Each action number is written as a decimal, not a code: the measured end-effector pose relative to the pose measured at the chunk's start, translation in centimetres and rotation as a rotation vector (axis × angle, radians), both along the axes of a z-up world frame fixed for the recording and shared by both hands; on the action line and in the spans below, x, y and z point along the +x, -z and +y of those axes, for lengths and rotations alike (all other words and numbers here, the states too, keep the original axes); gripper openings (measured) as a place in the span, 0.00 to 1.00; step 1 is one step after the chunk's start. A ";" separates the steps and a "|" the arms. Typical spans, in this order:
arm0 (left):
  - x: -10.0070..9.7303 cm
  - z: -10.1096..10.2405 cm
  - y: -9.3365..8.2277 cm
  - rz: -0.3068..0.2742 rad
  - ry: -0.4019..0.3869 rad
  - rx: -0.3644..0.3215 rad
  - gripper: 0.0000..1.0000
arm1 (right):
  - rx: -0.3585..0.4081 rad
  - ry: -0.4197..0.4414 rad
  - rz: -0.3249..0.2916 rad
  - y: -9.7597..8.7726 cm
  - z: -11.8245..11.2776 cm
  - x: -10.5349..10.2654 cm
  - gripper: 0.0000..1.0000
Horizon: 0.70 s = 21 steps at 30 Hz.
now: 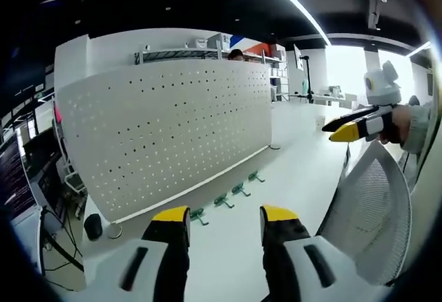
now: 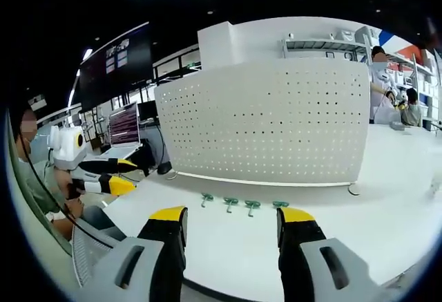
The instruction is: Insert the hook assembly into the mounting plate slot until the hook locks in place.
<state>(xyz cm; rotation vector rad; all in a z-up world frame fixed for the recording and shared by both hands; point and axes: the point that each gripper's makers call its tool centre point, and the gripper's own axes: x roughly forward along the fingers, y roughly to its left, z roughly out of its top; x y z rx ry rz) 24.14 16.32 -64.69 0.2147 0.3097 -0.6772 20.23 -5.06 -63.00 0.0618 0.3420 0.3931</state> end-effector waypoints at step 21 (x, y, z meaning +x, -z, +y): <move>6.6 -0.6 1.5 -0.026 0.162 0.169 0.37 | 0.005 0.105 0.032 0.9 -1.9 -1.9 0.50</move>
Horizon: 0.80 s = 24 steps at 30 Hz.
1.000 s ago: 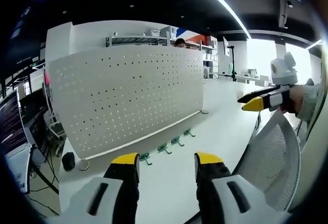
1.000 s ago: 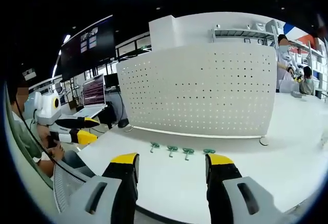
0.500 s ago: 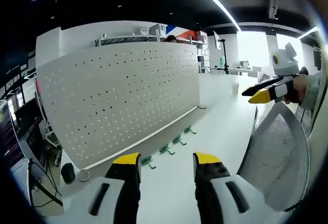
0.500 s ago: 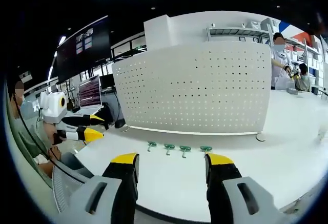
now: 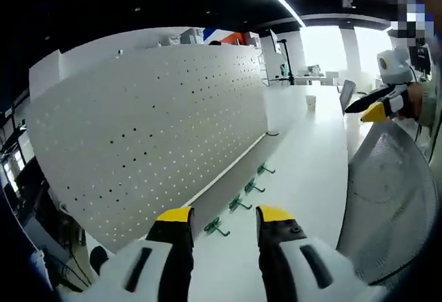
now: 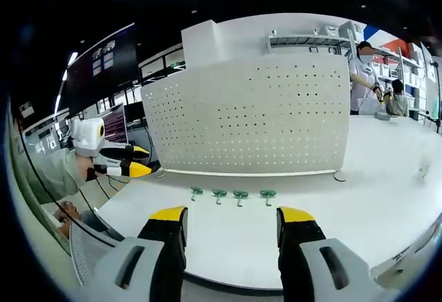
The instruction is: Insert the hook assembly into the mounting plate slot until the hook locks in place.
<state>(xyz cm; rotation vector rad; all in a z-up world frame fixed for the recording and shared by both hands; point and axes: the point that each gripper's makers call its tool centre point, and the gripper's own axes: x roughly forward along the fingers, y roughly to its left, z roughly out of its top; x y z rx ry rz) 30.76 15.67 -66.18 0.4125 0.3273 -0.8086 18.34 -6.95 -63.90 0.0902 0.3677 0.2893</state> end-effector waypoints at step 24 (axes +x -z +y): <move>5.4 -1.7 6.4 0.055 0.328 0.244 0.25 | -0.001 0.127 0.021 0.4 -1.0 -1.7 0.50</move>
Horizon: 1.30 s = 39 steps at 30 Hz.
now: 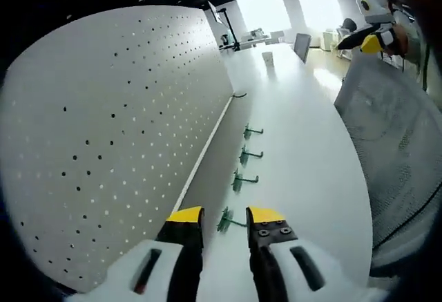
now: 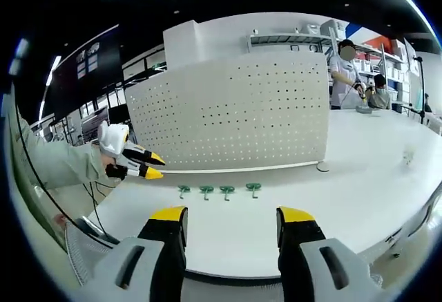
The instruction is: Insert the hook assembly into the mounting plate slot until the hook locks in place.
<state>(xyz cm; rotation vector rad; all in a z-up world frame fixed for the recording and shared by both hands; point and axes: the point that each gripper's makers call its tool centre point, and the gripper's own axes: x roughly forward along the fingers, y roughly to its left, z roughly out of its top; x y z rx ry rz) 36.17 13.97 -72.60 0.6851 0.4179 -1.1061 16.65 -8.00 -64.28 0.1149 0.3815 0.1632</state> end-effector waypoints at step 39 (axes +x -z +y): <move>3.7 -0.5 9.3 0.116 0.149 0.238 0.19 | -0.003 0.100 0.043 1.0 -0.7 -0.8 0.50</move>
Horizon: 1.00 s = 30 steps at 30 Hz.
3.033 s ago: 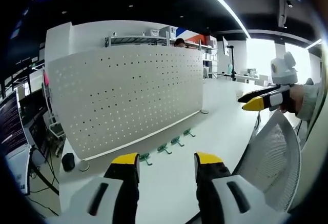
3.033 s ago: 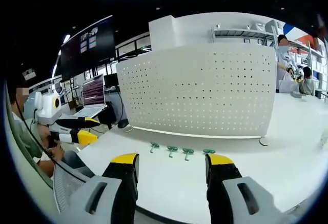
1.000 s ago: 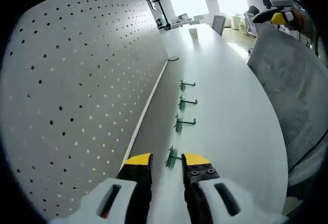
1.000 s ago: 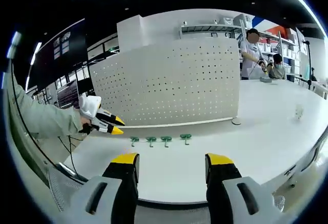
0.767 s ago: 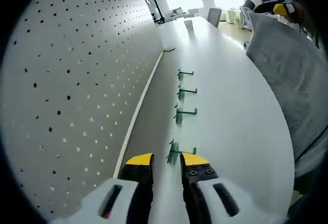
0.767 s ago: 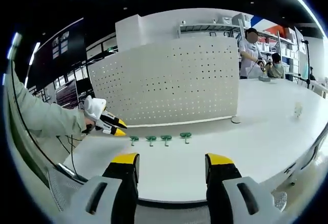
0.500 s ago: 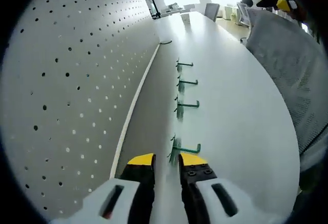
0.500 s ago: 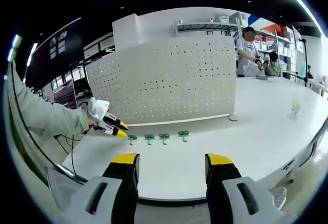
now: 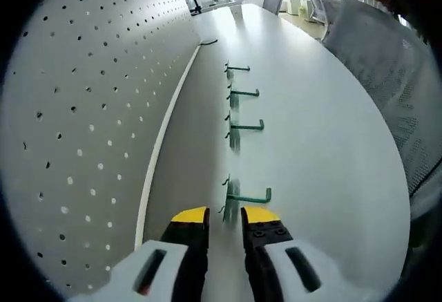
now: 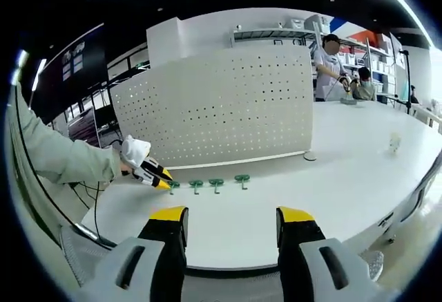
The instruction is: Insert the hook assembly into the mounting plate slot until the hook locks in place.
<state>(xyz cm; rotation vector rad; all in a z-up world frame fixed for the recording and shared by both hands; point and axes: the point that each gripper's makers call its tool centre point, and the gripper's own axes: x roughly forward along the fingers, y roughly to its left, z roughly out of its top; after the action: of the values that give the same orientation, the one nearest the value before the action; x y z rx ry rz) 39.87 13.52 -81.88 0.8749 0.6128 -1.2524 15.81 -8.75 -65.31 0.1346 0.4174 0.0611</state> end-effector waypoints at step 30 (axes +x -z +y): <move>0.8 -0.4 0.6 0.052 -0.146 -0.071 0.03 | -0.002 -0.025 0.005 -0.1 -0.2 1.5 0.49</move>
<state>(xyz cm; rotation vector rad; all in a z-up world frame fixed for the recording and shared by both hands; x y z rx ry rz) 40.64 13.16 -82.44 0.7282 0.6577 -1.1608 17.26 -8.94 -65.23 0.1275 0.4245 0.0853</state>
